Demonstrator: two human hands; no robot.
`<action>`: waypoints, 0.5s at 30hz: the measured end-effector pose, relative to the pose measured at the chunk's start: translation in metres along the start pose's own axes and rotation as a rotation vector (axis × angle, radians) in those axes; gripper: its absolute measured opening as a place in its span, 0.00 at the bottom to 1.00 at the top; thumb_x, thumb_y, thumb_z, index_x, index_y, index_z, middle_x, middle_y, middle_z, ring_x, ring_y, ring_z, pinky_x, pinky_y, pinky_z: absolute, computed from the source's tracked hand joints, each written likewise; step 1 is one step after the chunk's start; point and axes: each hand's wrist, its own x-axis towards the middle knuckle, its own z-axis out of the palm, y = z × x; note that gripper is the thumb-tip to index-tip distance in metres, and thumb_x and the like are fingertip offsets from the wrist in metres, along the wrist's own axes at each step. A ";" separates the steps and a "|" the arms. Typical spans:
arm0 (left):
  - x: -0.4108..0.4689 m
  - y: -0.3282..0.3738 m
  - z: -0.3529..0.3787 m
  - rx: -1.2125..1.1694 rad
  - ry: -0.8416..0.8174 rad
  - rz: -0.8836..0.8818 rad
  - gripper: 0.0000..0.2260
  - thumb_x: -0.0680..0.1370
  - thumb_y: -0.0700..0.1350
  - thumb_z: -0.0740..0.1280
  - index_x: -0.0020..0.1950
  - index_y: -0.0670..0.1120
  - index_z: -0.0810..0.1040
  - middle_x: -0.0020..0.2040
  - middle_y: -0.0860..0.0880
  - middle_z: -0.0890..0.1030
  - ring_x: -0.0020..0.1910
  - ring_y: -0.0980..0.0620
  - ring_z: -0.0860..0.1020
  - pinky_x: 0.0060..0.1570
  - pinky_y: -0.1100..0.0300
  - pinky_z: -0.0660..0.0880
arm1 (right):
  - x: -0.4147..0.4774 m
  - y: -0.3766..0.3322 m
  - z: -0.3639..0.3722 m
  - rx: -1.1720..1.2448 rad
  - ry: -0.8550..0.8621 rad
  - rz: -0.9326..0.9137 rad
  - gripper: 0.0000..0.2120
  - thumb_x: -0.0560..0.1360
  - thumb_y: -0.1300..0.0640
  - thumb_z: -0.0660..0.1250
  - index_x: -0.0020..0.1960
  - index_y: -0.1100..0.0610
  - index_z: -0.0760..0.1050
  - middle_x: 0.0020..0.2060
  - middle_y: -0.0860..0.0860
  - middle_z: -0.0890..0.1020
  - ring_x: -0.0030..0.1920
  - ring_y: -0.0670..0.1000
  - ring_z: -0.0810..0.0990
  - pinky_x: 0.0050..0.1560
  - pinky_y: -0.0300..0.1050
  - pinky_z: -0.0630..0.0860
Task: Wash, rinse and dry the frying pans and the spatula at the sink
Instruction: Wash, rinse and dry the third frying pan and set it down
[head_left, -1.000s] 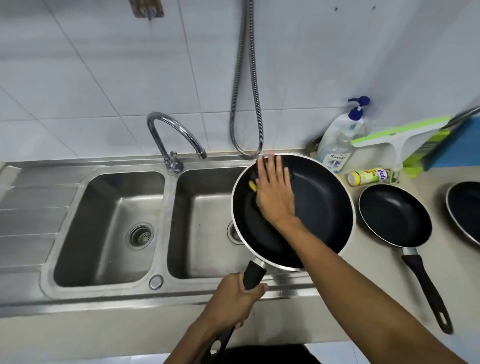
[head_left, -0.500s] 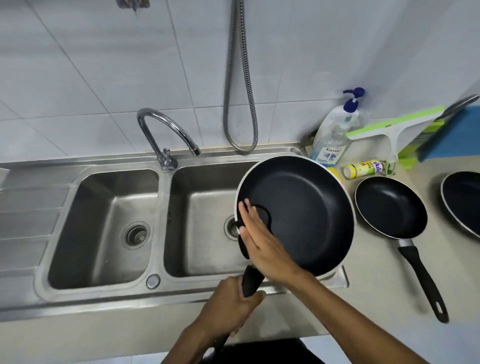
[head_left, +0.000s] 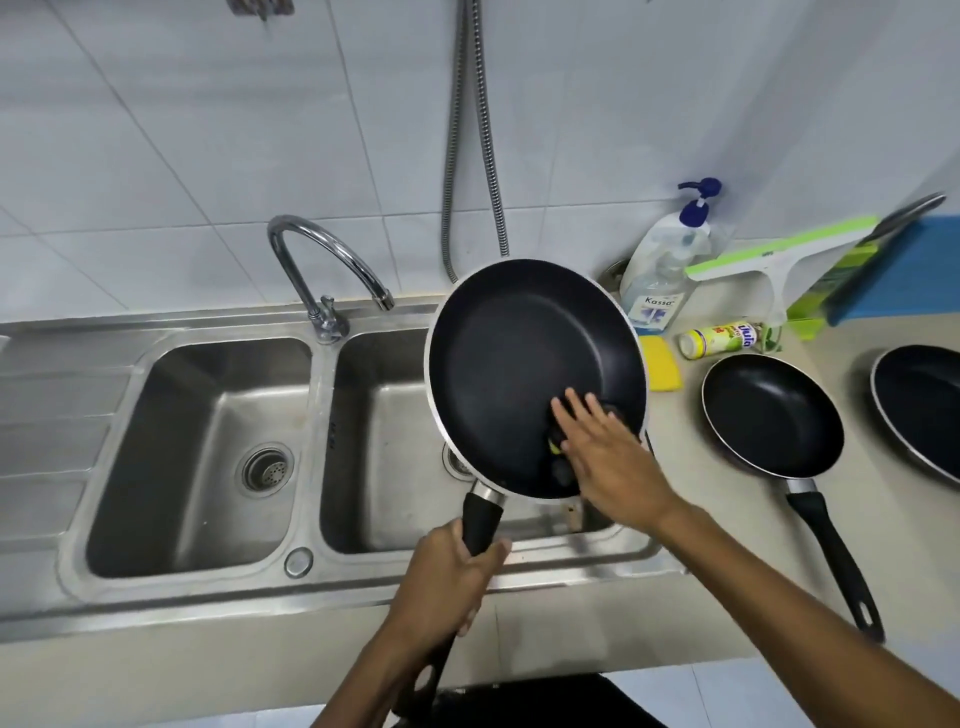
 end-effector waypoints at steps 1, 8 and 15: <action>0.001 0.000 0.001 0.016 -0.005 0.008 0.12 0.80 0.48 0.70 0.43 0.46 0.70 0.24 0.46 0.71 0.19 0.47 0.67 0.23 0.60 0.64 | -0.012 -0.026 0.005 0.133 -0.031 -0.012 0.25 0.86 0.49 0.46 0.82 0.51 0.53 0.82 0.48 0.52 0.81 0.49 0.50 0.79 0.49 0.54; -0.002 0.011 0.013 0.089 -0.055 0.028 0.15 0.81 0.48 0.67 0.39 0.41 0.71 0.21 0.45 0.72 0.18 0.47 0.69 0.26 0.57 0.68 | 0.037 -0.138 -0.009 0.594 0.048 -0.082 0.25 0.87 0.48 0.48 0.82 0.43 0.45 0.81 0.39 0.44 0.80 0.41 0.43 0.75 0.39 0.47; 0.001 0.008 -0.002 -0.151 -0.096 -0.029 0.14 0.81 0.47 0.71 0.45 0.42 0.69 0.24 0.44 0.65 0.18 0.51 0.61 0.22 0.61 0.59 | -0.010 -0.020 -0.021 -0.084 0.006 -0.305 0.32 0.78 0.63 0.67 0.79 0.53 0.64 0.80 0.52 0.62 0.77 0.54 0.65 0.73 0.40 0.61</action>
